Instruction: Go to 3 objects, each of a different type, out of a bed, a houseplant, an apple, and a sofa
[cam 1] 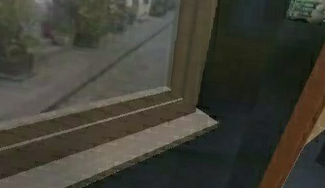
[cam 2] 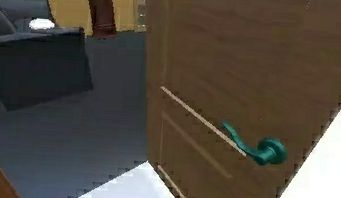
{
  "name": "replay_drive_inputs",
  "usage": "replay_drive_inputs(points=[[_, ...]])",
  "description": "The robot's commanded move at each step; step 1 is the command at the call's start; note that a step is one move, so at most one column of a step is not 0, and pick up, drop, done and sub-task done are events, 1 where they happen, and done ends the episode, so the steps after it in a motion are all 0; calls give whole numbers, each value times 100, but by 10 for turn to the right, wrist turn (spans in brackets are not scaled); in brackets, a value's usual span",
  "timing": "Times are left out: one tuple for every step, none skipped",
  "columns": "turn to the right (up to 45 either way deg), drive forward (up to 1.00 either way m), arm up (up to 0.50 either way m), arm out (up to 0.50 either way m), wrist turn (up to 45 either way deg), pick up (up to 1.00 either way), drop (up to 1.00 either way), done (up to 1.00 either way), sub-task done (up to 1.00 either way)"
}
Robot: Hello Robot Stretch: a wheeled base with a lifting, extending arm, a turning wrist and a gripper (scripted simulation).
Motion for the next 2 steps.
replay_drive_inputs(points=[[450,0,0,0,0,0,0,0,0],[120,0,0,0,0,0,0,0,0]])
